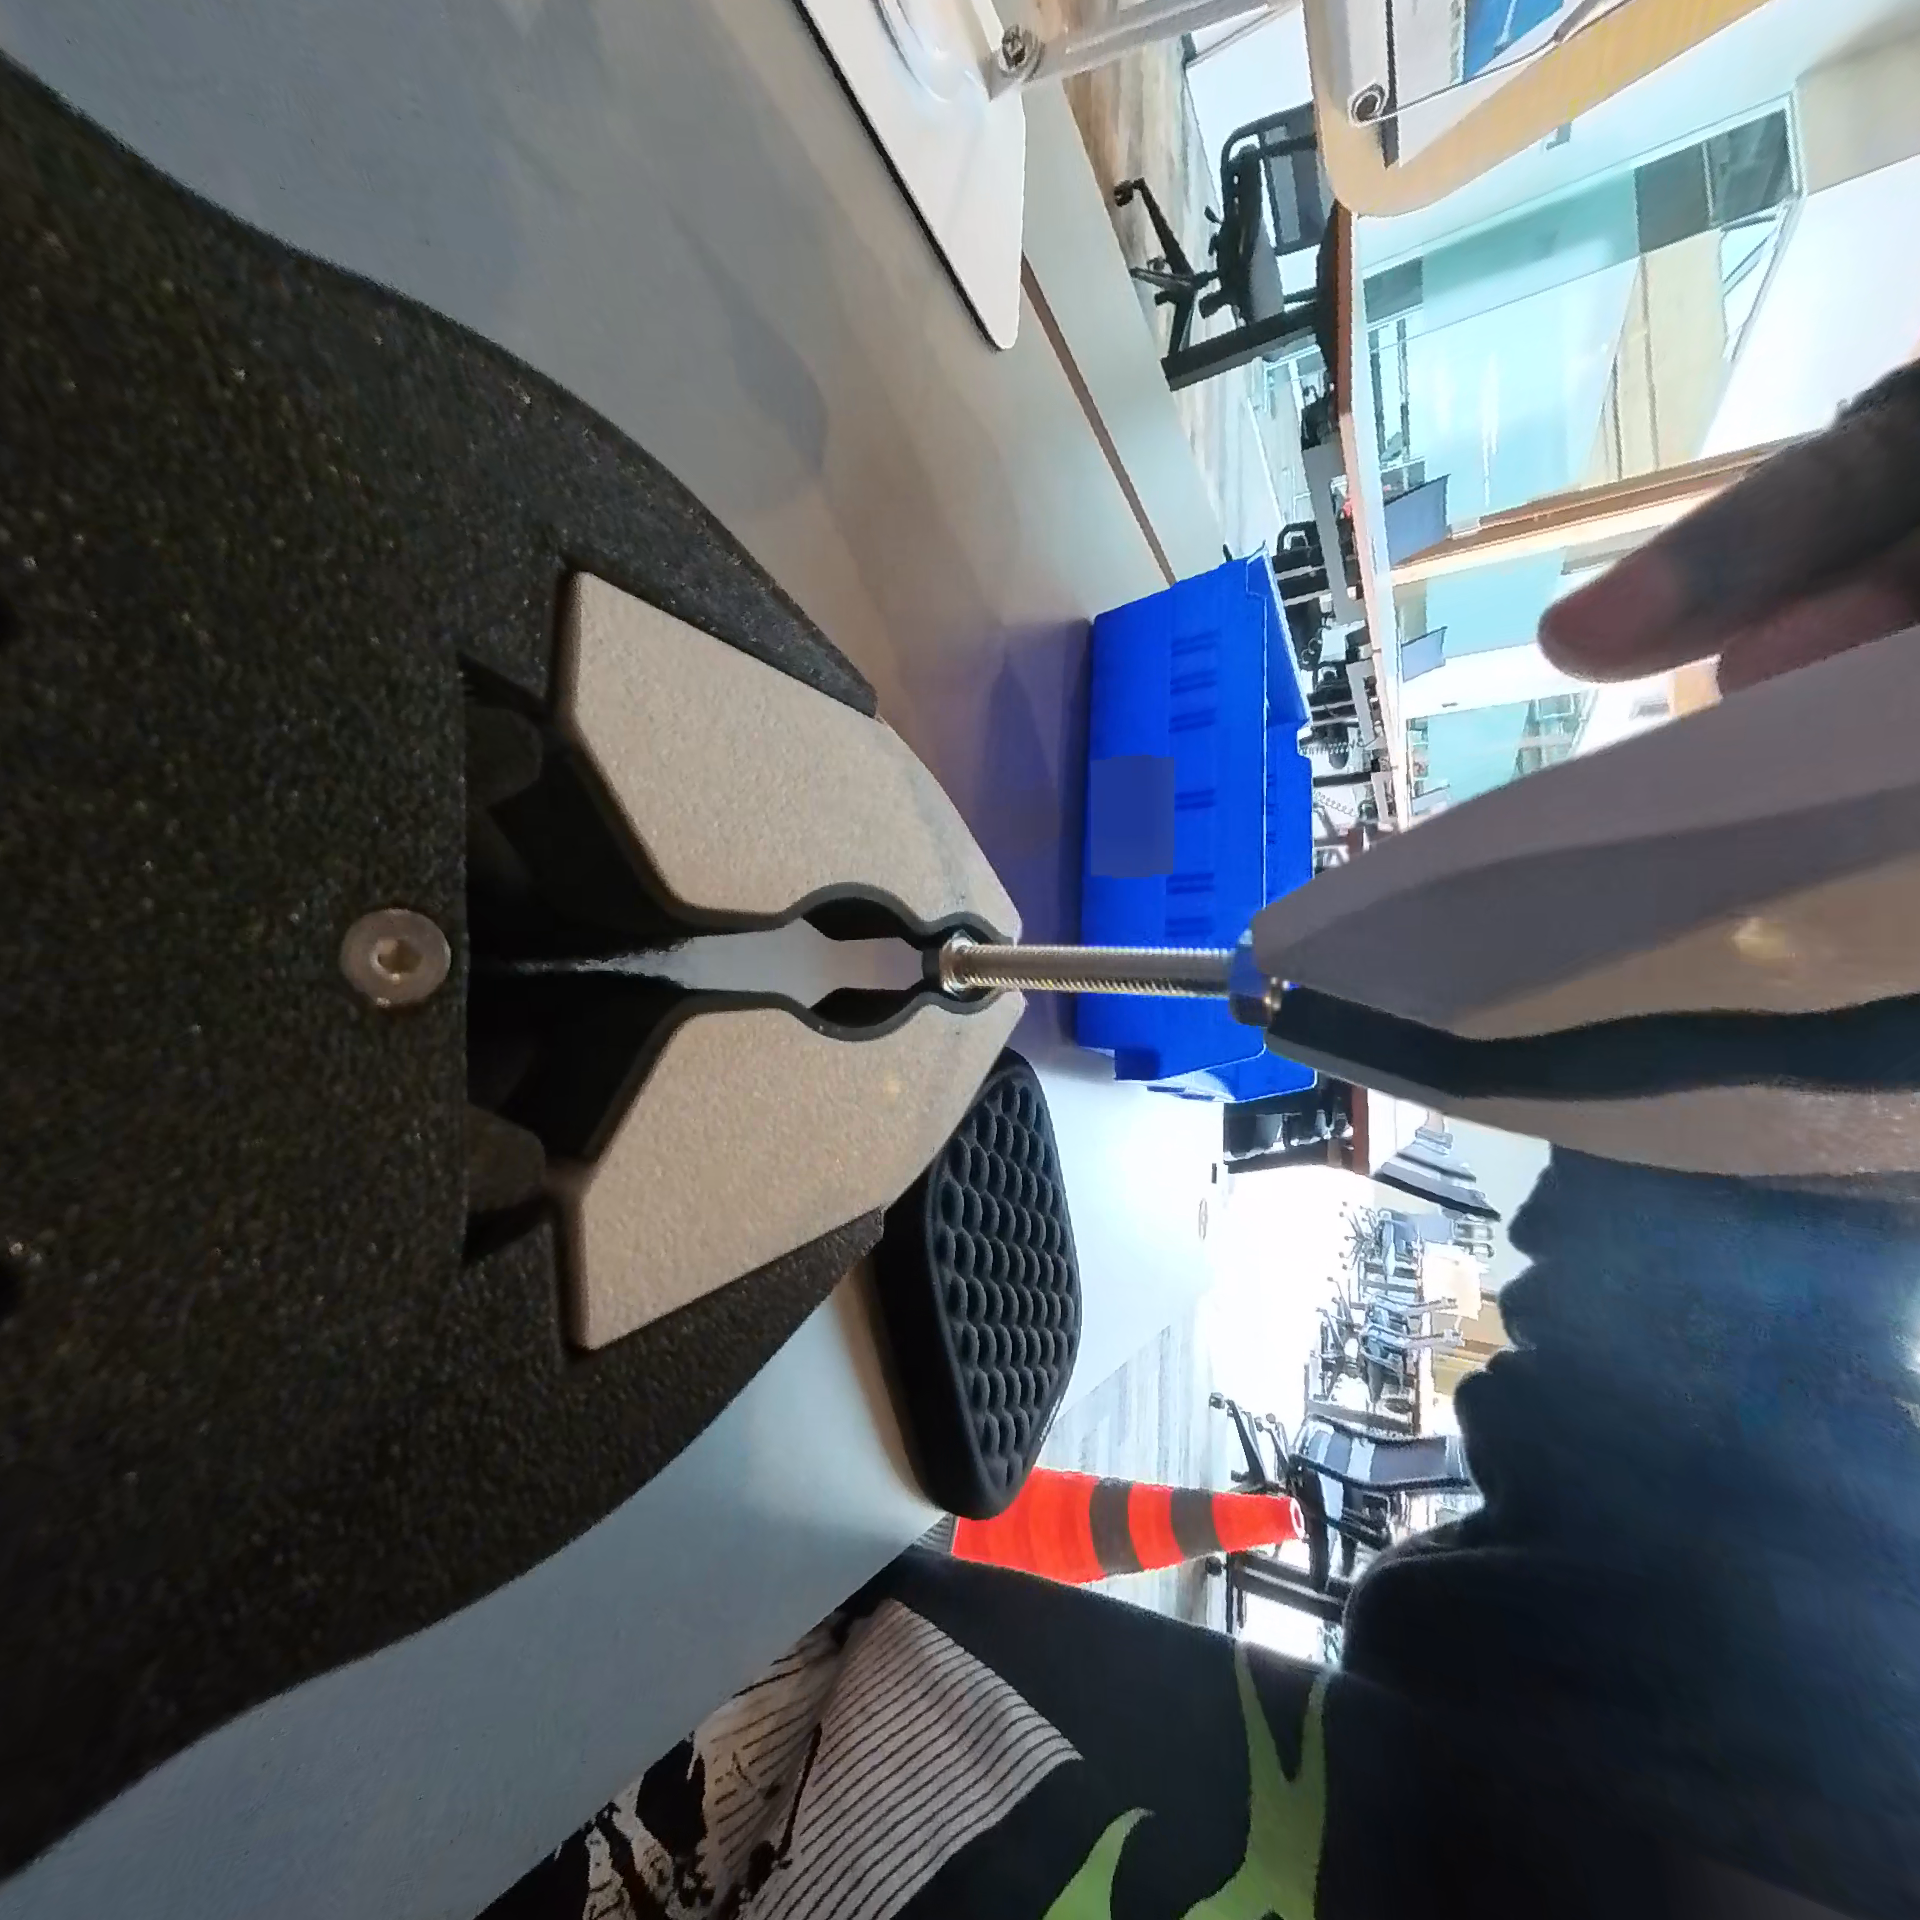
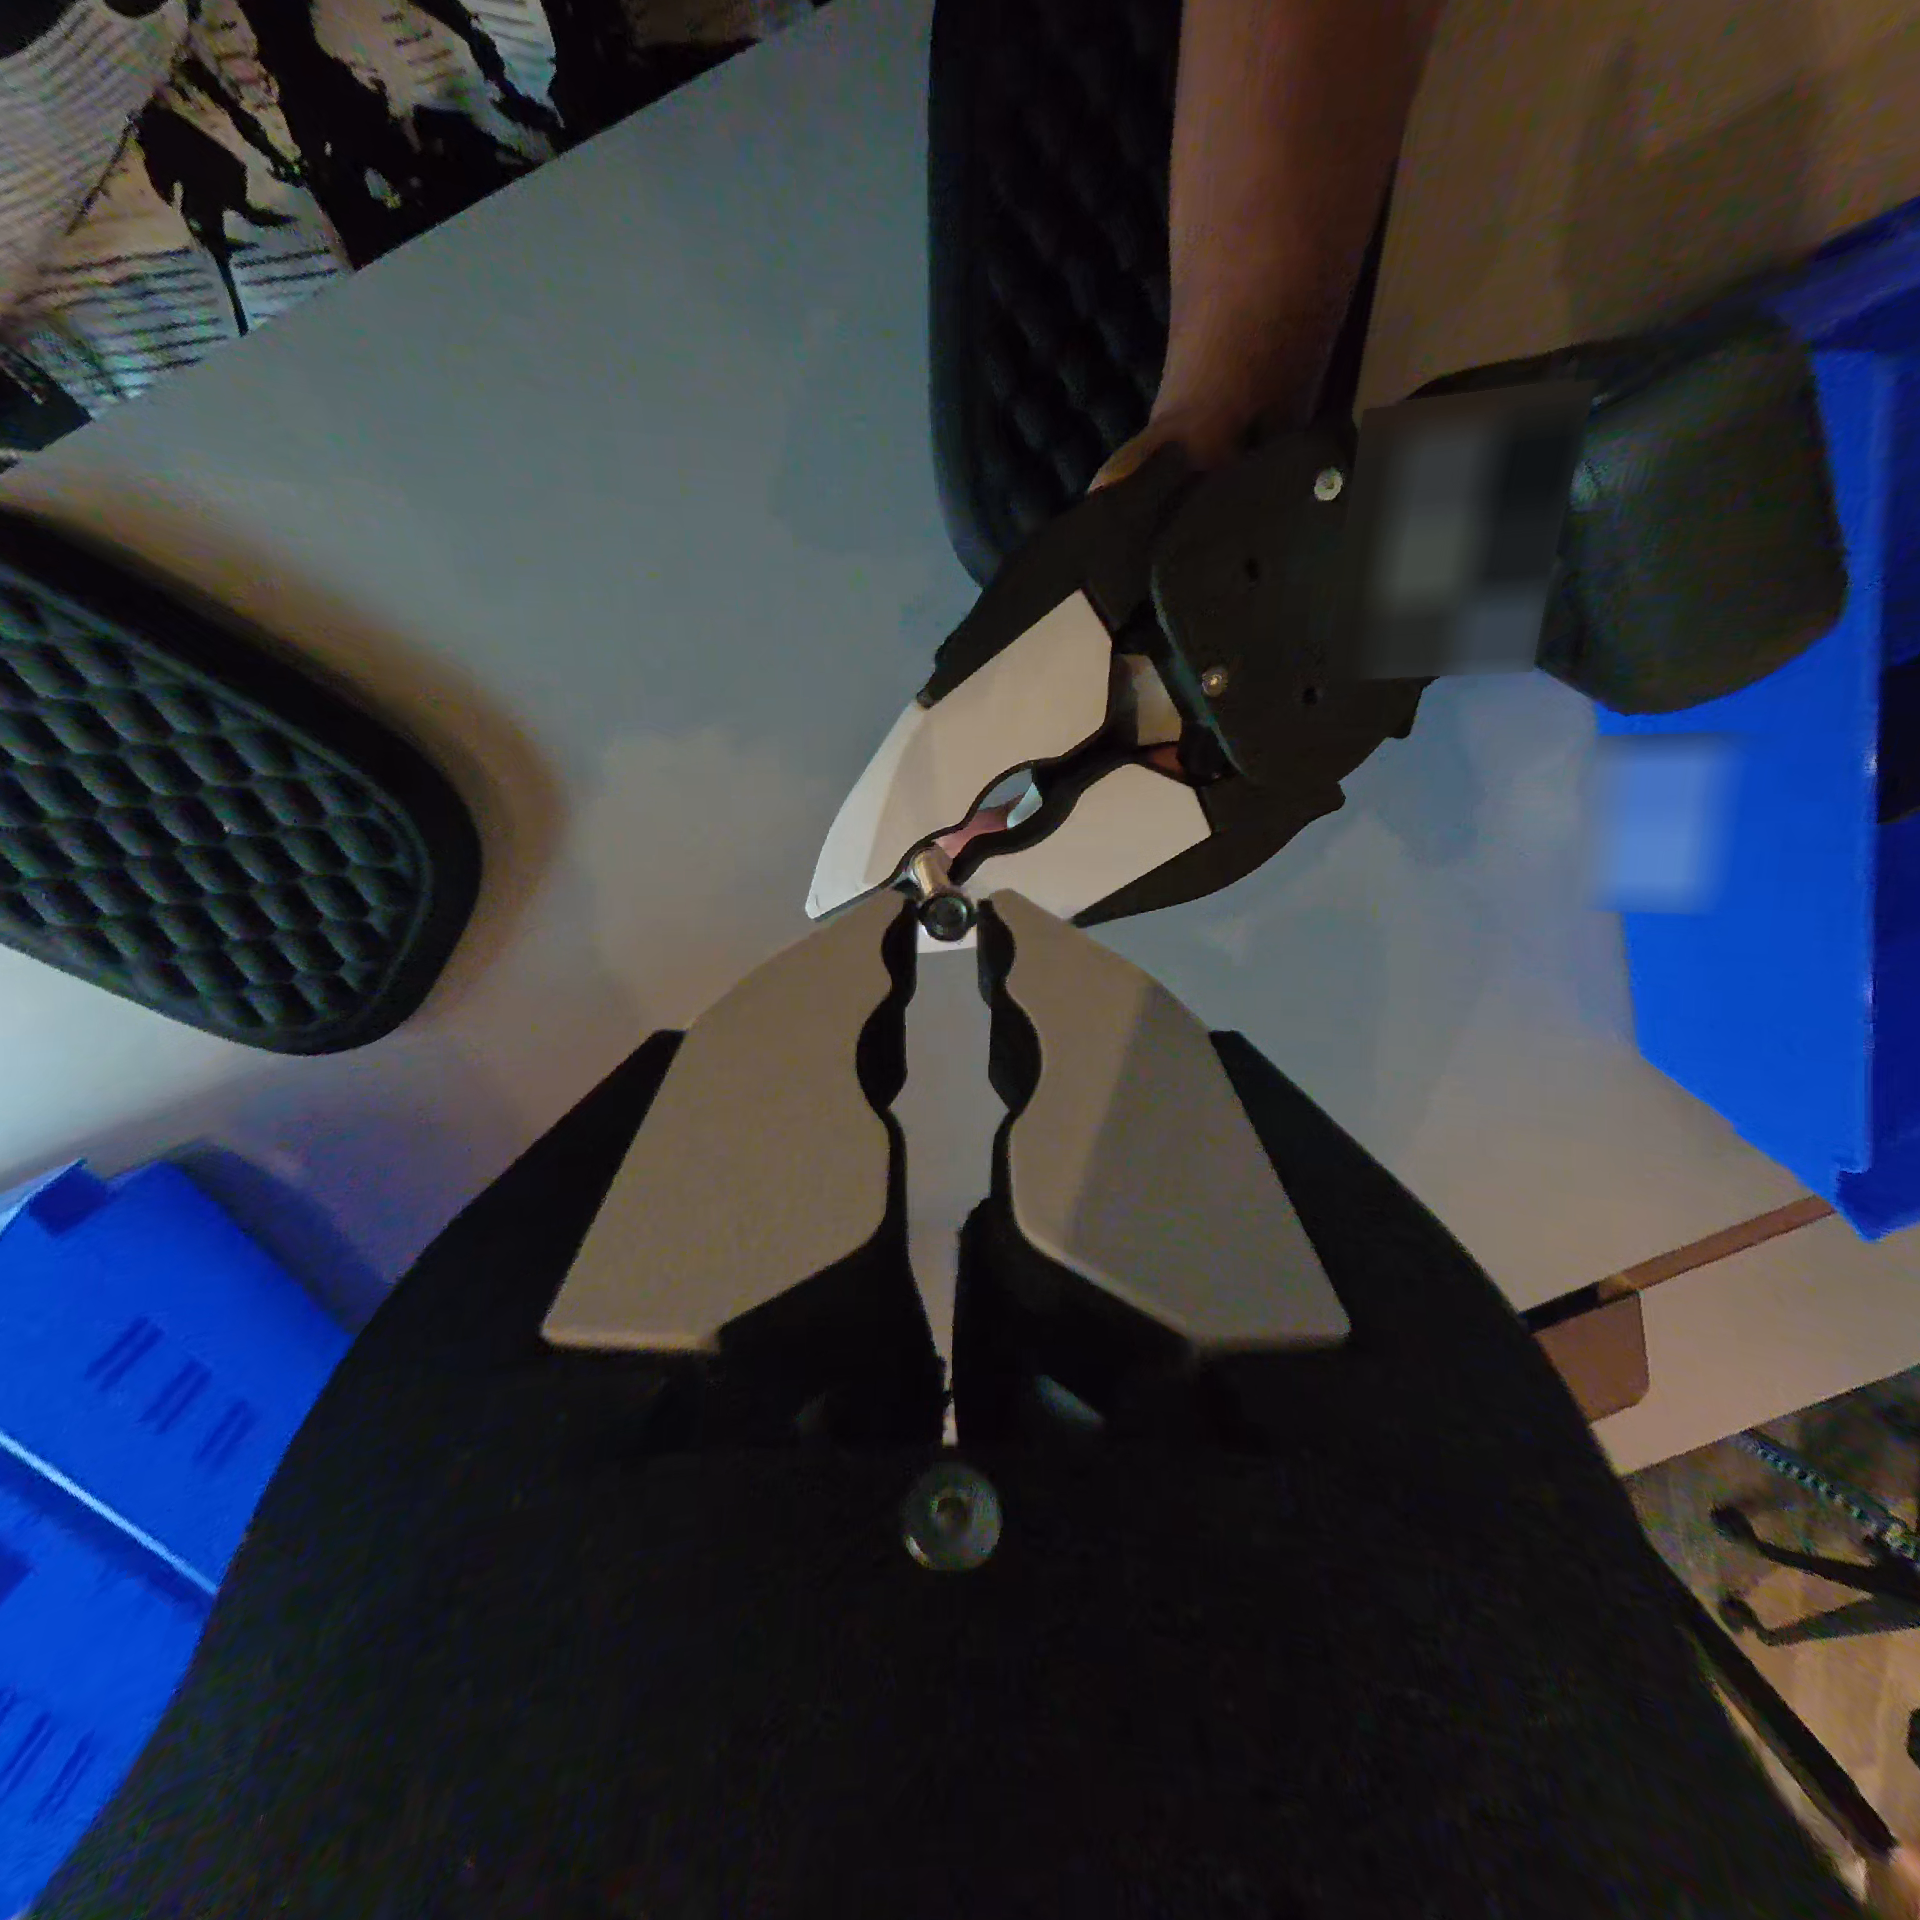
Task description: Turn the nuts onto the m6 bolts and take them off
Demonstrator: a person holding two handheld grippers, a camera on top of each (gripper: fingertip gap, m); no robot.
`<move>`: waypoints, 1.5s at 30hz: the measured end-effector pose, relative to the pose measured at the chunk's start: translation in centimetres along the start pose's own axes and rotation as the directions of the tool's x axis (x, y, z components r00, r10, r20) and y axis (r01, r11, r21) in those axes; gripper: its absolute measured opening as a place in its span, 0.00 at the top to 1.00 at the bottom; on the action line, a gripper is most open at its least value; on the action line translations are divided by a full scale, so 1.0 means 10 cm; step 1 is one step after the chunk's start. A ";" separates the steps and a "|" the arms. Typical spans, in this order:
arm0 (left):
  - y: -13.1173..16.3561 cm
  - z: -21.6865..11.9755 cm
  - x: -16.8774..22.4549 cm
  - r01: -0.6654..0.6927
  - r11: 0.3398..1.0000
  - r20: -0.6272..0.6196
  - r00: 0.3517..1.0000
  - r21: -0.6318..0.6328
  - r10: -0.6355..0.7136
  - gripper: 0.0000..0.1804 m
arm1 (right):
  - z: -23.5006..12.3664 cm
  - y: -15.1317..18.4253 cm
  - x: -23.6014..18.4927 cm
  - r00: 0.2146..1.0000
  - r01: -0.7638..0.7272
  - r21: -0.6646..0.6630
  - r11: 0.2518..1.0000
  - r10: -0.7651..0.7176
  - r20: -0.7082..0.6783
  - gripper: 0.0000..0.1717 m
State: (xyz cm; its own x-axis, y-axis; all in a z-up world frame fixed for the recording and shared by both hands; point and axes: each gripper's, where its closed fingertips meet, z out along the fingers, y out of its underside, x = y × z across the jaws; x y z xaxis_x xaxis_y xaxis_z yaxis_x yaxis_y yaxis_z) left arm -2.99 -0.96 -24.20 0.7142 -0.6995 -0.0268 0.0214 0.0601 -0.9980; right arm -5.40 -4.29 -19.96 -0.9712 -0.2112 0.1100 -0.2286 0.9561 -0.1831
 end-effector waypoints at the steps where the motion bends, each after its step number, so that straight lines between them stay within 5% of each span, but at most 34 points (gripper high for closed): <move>1: 0.00 0.00 0.00 -0.002 1.000 -0.001 1.000 0.000 0.002 0.98 | 0.00 0.00 -0.01 1.000 -0.005 0.015 1.000 0.005 -0.002 0.94; 18: 0.05 0.01 -0.11 0.000 0.999 0.082 0.997 -0.046 0.004 0.98 | 0.02 0.13 0.00 0.928 -0.369 -0.081 0.926 0.361 -0.094 0.94; 24: 0.05 0.01 -0.09 -0.006 0.999 0.073 0.997 -0.047 0.010 0.98 | -0.01 0.12 0.00 0.964 -0.260 -0.071 0.963 0.254 -0.084 0.83; 33: 0.06 0.02 -0.05 -0.019 0.998 0.051 0.998 -0.053 0.022 0.98 | -0.05 0.00 0.00 0.997 -0.046 -0.014 0.999 0.047 0.068 0.91; 45: 0.05 0.01 -0.05 -0.018 0.999 0.047 0.999 -0.050 0.020 0.98 | 0.02 0.08 -0.03 0.996 -0.021 -0.063 0.998 0.027 0.085 0.94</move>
State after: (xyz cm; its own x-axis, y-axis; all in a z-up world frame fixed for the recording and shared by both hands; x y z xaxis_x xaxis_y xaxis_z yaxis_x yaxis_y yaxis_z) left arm -3.24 -0.48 -24.68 0.7463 -0.6641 -0.0442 -0.0264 0.0369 -0.9990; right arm -5.26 -3.54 -20.38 -0.9791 -0.2021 0.0215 -0.2032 0.9713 -0.1232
